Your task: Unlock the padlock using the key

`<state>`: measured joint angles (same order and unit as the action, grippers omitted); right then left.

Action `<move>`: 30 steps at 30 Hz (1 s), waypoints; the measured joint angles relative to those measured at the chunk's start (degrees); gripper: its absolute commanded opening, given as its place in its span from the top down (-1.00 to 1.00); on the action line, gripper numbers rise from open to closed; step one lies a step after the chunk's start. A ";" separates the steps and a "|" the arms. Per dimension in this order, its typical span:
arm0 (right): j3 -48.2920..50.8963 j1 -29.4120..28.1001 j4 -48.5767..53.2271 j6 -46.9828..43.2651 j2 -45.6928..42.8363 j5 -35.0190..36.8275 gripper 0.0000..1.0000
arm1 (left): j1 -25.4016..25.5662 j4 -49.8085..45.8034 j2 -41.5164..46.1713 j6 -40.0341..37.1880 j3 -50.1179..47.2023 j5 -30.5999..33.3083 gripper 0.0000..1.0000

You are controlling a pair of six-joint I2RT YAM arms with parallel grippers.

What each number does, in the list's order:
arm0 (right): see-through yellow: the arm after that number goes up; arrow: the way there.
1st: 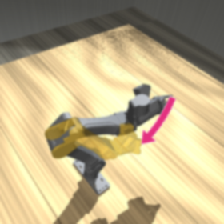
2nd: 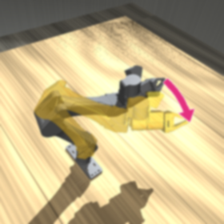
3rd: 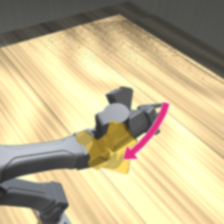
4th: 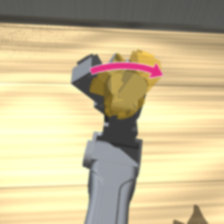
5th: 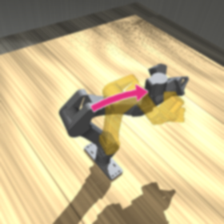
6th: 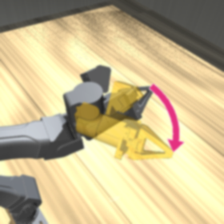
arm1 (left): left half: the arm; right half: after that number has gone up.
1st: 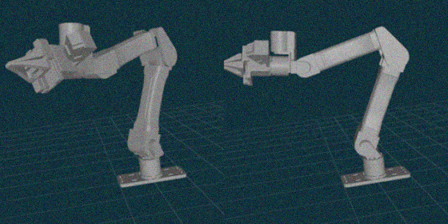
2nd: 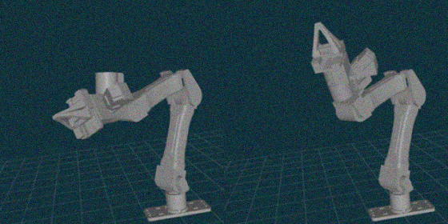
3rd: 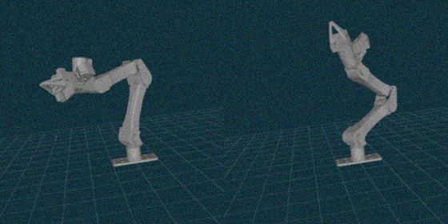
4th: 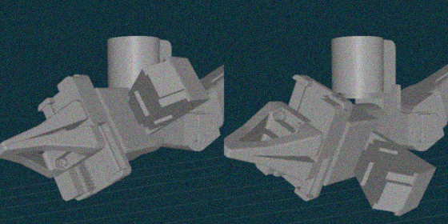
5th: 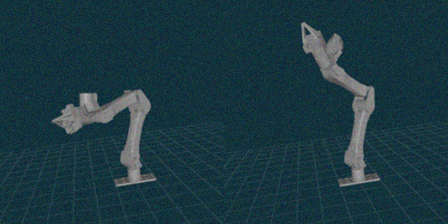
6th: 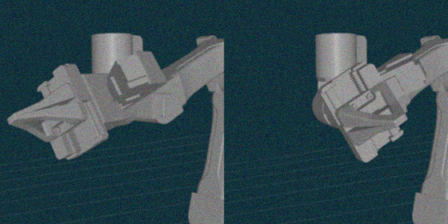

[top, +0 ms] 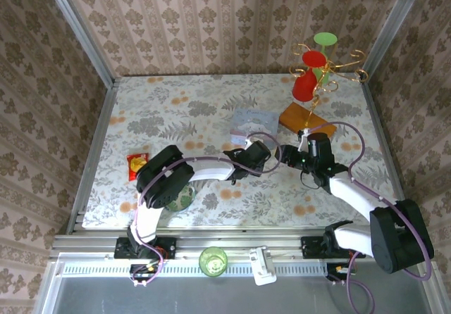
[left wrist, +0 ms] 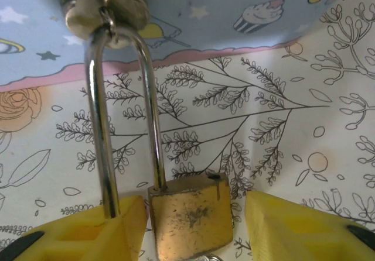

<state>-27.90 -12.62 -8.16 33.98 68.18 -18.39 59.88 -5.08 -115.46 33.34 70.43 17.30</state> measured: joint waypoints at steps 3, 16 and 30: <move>0.00 0.04 0.39 0.02 -0.61 0.02 0.00 | -0.24 -1.27 -0.11 -0.04 0.39 0.90 0.07; 0.44 0.15 0.70 0.00 -0.90 0.00 0.01 | -2.62 -3.06 2.73 -0.33 -3.43 3.58 0.05; -0.72 1.88 0.74 0.00 0.61 -0.09 -0.02 | -3.28 -5.25 6.40 4.87 -5.68 3.52 -0.11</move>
<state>-28.62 -10.74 -7.42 33.98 68.79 -18.48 56.60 -10.33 -109.06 38.22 64.75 20.82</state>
